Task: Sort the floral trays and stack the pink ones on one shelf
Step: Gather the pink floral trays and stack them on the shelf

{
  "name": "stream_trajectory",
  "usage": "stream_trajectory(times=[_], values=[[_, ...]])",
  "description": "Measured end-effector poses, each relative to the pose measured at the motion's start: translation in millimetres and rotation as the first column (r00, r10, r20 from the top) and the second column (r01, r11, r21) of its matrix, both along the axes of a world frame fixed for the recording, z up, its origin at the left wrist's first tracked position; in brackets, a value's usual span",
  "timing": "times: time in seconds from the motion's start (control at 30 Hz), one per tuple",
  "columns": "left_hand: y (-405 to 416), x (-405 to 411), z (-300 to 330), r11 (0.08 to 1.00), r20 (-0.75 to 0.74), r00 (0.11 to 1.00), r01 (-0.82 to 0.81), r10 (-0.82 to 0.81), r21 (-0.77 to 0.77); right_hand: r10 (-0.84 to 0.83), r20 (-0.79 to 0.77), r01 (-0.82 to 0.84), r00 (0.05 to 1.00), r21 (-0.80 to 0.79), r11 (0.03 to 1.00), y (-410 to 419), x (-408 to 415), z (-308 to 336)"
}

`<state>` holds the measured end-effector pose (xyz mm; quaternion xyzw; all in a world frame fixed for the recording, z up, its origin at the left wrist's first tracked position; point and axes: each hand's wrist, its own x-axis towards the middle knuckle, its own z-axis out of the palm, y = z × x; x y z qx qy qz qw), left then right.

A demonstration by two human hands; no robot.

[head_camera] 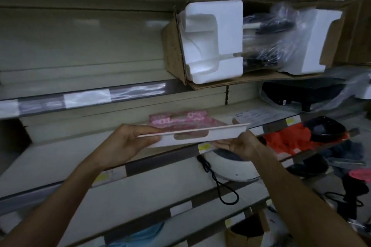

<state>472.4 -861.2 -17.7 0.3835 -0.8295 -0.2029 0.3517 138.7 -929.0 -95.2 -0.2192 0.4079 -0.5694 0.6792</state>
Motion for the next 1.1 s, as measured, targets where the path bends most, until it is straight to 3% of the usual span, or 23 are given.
stream_trajectory(times=[0.07, 0.17, 0.27, 0.37, 0.43, 0.53, 0.6, 0.67, 0.73, 0.77, 0.87, 0.93, 1.1], values=[[8, 4, 2, 0.999, 0.004, 1.0, -0.013, 0.013, 0.042, 0.09, -0.051, -0.089, 0.995, 0.025, 0.996, -12, 5, 8], [22, 9, 2, 0.997, 0.006, 1.0, 0.001, -0.002, 0.081, 0.207, -0.292, -0.197, 0.934, 0.066, 0.978, -29, 10, 14], [38, 14, 1, 0.985, 0.007, 0.999, -0.036, 0.035, 0.167, 0.22, -0.509, -0.215, 0.832, 0.069, 0.974, -36, 17, 12], [54, 24, -4, 0.975, 0.153, 0.988, -0.043, 0.01, 0.216, 0.227, -0.492, -0.246, 0.841, 0.027, 0.969, -29, 32, 5], [67, 31, -10, 0.947, 0.174, 0.983, -0.001, -0.058, 0.32, 0.202, -0.49, -0.226, 0.848, 0.01, 0.974, -19, 46, 2], [92, 45, -16, 0.901, 0.075, 0.995, 0.029, -0.068, 0.433, 0.138, -0.517, -0.193, 0.845, -0.054, 0.98, -17, 63, -1], [107, 50, -22, 0.917, -0.054, 0.996, -0.04, 0.067, 0.397, 0.131, -0.497, -0.208, 0.858, -0.102, 0.973, -18, 74, -5], [116, 53, -36, 0.902, -0.194, 0.906, -0.31, 0.376, 0.302, 0.148, -0.488, -0.245, 0.86, -0.14, 0.959, -15, 86, -14], [122, 61, -56, 0.765, -0.26, 0.72, -0.599, 0.643, 0.236, 0.167, -0.472, -0.275, 0.865, -0.169, 0.947, -6, 101, -23], [126, 65, -66, 0.701, -0.293, 0.637, -0.658, 0.712, 0.274, 0.175, -0.462, -0.289, 0.869, -0.189, 0.938, -3, 109, -29], [149, 77, -91, 0.607, -0.397, 0.459, -0.598, 0.795, 0.524, 0.249, -0.434, -0.366, 0.866, -0.212, 0.906, 16, 136, -38], [169, 79, -102, 0.563, -0.406, 0.391, -0.535, 0.826, 0.63, 0.293, -0.432, -0.413, 0.853, -0.216, 0.885, 28, 154, -43], [216, 84, -113, 0.564, -0.459, 0.331, -0.543, 0.824, 0.622, 0.423, -0.415, -0.543, 0.805, -0.23, 0.808, 55, 207, -47]])
